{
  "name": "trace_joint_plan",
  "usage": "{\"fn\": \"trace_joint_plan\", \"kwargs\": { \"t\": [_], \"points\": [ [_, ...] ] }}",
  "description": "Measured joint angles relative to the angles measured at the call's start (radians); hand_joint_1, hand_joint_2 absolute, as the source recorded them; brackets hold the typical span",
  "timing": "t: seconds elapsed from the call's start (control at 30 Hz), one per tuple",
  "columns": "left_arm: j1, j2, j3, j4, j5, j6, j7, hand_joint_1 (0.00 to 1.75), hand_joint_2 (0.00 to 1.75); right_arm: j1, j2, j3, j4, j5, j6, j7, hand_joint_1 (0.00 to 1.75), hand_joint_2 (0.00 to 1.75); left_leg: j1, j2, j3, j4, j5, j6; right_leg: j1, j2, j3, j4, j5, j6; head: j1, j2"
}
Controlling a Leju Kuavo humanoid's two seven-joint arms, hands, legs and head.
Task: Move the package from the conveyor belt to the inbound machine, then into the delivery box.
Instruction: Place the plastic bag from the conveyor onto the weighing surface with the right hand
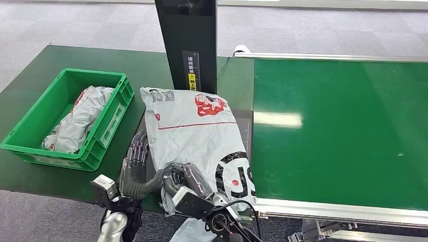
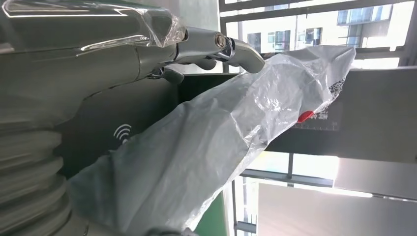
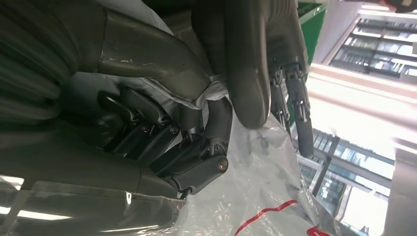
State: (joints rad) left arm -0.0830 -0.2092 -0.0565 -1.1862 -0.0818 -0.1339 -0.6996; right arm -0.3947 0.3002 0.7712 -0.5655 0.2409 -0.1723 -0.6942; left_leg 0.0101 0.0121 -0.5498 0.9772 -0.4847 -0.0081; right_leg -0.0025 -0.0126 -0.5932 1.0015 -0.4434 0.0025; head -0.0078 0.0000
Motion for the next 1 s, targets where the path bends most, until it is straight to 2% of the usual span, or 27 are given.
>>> {"fn": "trace_joint_plan", "kwargs": {
  "t": [0.13,0.4,0.5,0.77,1.0],
  "points": [
    [-0.005,0.004,0.002,-0.001,0.0,0.001,0.0,0.0,1.75,-0.005,0.0,0.018,0.007,-0.003,0.003,0.0,0.03,1.75,0.0,0.0,0.0,0.0,0.0,0.0,0.0,0.0,0.0,0.0,0.0,0.0,0.0,0.0],
    [-0.007,0.01,0.003,-0.001,0.007,0.006,0.0,0.0,1.75,-0.007,-0.002,0.014,0.016,0.004,-0.075,-0.003,0.0,1.75,0.0,0.0,0.0,0.0,0.0,0.0,0.0,0.0,0.0,0.0,0.0,0.0,0.0,0.0],
    [-0.006,0.014,0.003,-0.001,0.008,0.016,0.0,0.0,1.75,0.004,-0.011,-0.013,-0.028,-0.004,-0.086,-0.004,0.0,1.75,0.0,0.0,0.0,0.0,0.0,0.0,0.0,0.0,0.0,0.0,0.0,0.0,0.0,0.0],
    [-0.008,0.04,0.009,-0.011,-0.011,0.096,0.0,0.0,1.75,0.103,-0.066,-0.151,-0.287,-0.067,0.019,-0.004,0.0,1.75,0.0,0.0,0.0,0.0,0.0,0.0,0.0,0.0,0.0,0.0,0.0,0.0,-0.001,0.0],
    [-0.01,0.059,0.02,-0.03,-0.016,0.109,0.0,0.0,1.75,0.144,-0.106,-0.227,-0.428,-0.082,0.036,-0.004,0.0,1.75,0.0,0.0,0.0,0.0,0.0,0.0,0.0,0.0,0.0,0.0,0.0,0.0,-0.001,0.0]
  ]
}}
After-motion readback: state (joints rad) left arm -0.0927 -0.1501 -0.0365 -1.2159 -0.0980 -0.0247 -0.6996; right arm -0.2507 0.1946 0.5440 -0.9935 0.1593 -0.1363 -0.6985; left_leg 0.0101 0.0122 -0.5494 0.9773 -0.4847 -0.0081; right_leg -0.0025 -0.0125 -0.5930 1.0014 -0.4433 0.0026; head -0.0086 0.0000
